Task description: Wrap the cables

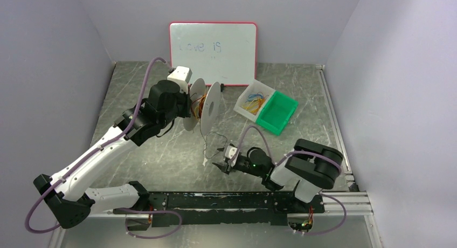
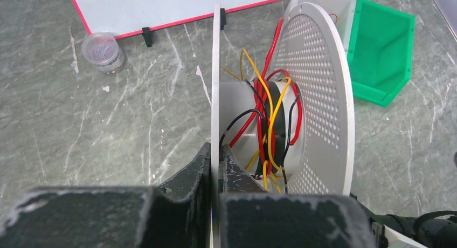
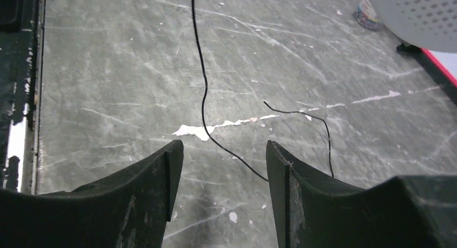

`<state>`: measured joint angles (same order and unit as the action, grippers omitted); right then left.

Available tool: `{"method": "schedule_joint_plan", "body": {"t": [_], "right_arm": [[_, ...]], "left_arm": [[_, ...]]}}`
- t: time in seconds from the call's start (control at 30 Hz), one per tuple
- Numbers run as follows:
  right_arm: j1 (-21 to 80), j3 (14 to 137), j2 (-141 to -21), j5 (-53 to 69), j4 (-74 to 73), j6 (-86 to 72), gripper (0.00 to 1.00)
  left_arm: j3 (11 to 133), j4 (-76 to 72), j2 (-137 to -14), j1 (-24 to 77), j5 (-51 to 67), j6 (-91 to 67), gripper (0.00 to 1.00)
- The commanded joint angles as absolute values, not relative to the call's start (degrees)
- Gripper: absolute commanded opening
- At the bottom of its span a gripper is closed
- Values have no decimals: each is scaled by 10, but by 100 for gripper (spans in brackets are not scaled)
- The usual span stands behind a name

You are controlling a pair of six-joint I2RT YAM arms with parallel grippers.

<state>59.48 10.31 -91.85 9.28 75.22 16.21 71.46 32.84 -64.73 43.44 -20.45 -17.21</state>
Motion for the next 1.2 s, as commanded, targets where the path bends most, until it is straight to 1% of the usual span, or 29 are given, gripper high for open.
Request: {"method": "schedule_joint_plan", "body": {"t": [0.0, 0.23, 0.4, 0.57, 0.7, 0.77, 0.8, 1.03, 1.17], "right_arm": [[598, 123, -968, 110, 831, 228, 62], [602, 164, -1039, 89, 843, 255, 60], [603, 180, -1077, 73, 850, 263, 51], [603, 176, -1096, 52, 874, 252, 34], [602, 171, -1100, 37, 883, 245, 11], [602, 165, -1097, 28, 893, 244, 2], [602, 163, -1095, 21, 894, 244, 0], [584, 138, -1083, -17, 920, 219, 0], [555, 131, -1057, -18, 889, 183, 0]], "left_arm": [[744, 290, -634, 431, -199, -176, 7], [746, 293, -632, 431, -197, -178, 7], [747, 295, -629, 431, -197, -179, 7], [751, 297, -623, 431, -194, -181, 7], [757, 299, -616, 431, -185, -187, 7], [758, 298, -608, 431, -182, -190, 7], [758, 298, -603, 430, -180, -193, 7], [745, 279, -547, 430, -149, -228, 7], [731, 268, -512, 430, -127, -242, 7]]}}
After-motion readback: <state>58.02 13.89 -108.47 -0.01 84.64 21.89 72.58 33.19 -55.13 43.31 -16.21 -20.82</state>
